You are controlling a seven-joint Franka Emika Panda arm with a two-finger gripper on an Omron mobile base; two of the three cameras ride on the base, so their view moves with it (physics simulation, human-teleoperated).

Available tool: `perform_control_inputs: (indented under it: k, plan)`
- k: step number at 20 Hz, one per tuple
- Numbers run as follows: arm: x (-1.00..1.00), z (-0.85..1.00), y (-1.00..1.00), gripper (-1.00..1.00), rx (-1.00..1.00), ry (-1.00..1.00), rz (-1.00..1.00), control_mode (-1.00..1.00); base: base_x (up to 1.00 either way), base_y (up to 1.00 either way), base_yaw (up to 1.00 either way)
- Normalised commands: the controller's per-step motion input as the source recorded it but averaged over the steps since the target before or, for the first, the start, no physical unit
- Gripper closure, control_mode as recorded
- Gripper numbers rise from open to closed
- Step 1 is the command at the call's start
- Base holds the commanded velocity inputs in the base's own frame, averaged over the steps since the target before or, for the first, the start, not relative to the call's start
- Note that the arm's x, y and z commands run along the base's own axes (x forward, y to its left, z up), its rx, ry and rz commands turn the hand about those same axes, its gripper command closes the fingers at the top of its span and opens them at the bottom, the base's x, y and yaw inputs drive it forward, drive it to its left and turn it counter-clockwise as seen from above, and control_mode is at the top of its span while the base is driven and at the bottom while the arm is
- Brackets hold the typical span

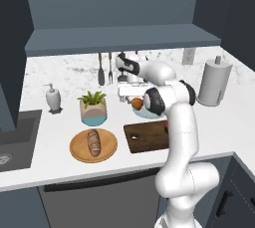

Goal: From the different types of pastries on the counter, select a croissant and place it on the cutting board. Then retrieve a jar of jam from the cabinet and place it alongside the croissant on the cutting board.

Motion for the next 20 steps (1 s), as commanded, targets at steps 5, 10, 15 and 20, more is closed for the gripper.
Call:
perform_control_inputs:
  k: [5,10,15,20]
  plan:
    - [-1.00,-0.76,0.20,1.00,-0.01,-0.24,0.01,-1.00,0.00,0.00,0.00]
    - [-1.00,0.66,0.33,1.00,-0.18,-0.75,0.04,-1.00,0.00,0.00,0.00]
    - [-1.00,0.53,0.01,1.00,-0.25,-0.89,0.00,-1.00,0.00,0.00,0.00]
    - [-0.34,0.67,-0.04,1.00,0.05,-0.07,0.00,-1.00,0.00,0.00,0.00]
